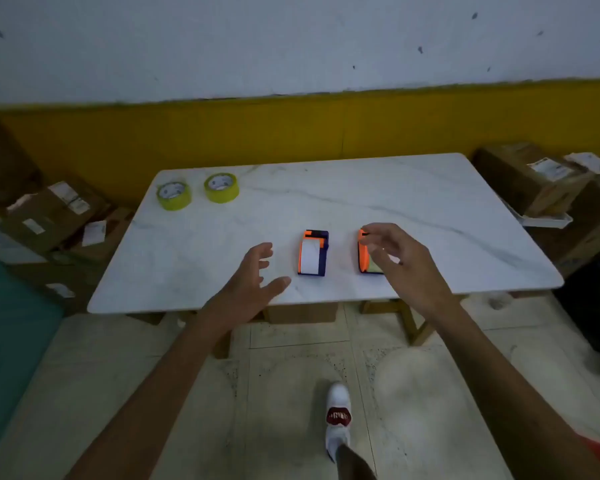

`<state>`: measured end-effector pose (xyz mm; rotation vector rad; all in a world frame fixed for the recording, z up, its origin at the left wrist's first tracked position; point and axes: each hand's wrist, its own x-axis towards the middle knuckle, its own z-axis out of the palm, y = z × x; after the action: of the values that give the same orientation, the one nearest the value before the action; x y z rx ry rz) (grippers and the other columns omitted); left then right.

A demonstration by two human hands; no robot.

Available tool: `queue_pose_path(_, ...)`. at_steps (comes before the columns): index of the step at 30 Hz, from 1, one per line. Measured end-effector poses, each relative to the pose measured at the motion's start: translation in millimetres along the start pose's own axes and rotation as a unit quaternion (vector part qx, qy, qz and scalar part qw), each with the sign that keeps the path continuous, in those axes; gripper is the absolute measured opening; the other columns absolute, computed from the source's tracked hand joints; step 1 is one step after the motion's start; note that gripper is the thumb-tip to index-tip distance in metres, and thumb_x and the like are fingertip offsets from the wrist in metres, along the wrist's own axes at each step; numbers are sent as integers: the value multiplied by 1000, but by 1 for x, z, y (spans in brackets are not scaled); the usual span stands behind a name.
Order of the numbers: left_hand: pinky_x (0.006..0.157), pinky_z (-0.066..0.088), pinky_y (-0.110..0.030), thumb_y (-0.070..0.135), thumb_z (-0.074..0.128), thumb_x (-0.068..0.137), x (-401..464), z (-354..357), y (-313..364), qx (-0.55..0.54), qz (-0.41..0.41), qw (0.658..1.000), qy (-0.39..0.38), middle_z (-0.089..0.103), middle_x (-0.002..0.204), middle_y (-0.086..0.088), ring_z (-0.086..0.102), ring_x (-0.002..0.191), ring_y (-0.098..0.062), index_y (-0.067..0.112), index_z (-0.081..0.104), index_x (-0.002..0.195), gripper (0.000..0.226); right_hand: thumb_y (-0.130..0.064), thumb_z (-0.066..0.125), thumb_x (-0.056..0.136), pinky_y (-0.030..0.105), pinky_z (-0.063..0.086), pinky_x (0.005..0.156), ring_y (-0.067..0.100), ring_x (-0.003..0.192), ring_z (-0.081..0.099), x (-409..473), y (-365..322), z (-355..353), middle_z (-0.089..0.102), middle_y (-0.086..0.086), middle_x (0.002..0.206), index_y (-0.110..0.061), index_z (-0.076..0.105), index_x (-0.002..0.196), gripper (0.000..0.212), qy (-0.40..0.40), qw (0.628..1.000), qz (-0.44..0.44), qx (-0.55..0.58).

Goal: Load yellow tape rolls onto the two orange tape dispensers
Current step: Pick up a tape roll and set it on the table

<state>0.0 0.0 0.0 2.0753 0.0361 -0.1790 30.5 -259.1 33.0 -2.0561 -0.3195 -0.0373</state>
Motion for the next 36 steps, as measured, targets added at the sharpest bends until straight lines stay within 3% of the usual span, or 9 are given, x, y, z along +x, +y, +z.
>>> queue_pose_path(4,104,40,-36,20,60,89,82,10,-1,-47,-28,998,36,40,140,-1,42,125,-16,17,26,141,62,-19,51,96,29,49,92,7,108,62,81,34,5,69,-5,112,-25,57,120,25,-31,999,31,20)
queue_pose_path(10,105,34,-35,22,59,90,158,52,-33,-42,-179,981,58,35,147,-10,33,137,-28,13,25,142,63,-9,46,97,8,45,71,17,91,59,152,92,41,66,12,111,-11,51,125,29,-160,975,141,54)
queue_pose_path(13,112,30,-42,33,62,85,175,75,-51,101,-280,955,19,35,150,-15,31,139,-32,9,24,145,75,-15,49,96,25,49,75,20,93,57,161,123,69,63,17,116,-8,44,131,36,-303,929,208,-48)
queue_pose_path(15,105,41,-42,32,58,85,184,83,-54,19,-321,947,-25,49,139,-17,49,124,-31,10,35,139,63,-20,61,90,32,50,86,23,100,58,159,136,89,61,15,119,-8,47,128,42,-345,912,188,-115)
queue_pose_path(19,78,48,-25,15,43,92,199,81,-55,-36,-275,961,13,65,110,-11,60,95,-21,10,58,114,27,-32,70,82,22,46,61,11,66,54,170,137,113,60,-1,75,-23,54,78,19,-271,941,164,-119)
queue_pose_path(22,61,43,-9,12,47,93,203,78,-55,-35,-234,971,33,63,86,-2,56,74,-8,13,61,98,16,-34,70,82,18,32,51,4,49,40,182,137,107,47,-5,58,-14,56,73,26,-232,948,187,-116)
queue_pose_path(27,80,52,-36,13,51,90,210,75,-74,-51,-282,958,18,69,97,-16,64,89,-29,10,62,96,13,-26,70,85,18,34,46,5,48,42,202,142,67,44,-7,54,-15,52,76,22,-158,956,193,-153)
queue_pose_path(31,105,43,-33,33,62,83,207,64,-79,-46,-255,966,-12,51,129,8,50,118,-13,22,43,131,53,-28,61,90,38,57,73,17,75,66,232,121,55,69,1,77,-26,63,88,4,-153,972,172,-37)
queue_pose_path(36,106,24,-5,63,76,56,207,-7,-75,-68,-113,987,90,13,150,25,21,136,10,30,5,148,120,-24,58,92,27,59,80,7,95,69,272,63,104,76,-3,102,-33,66,113,25,-225,965,110,82)
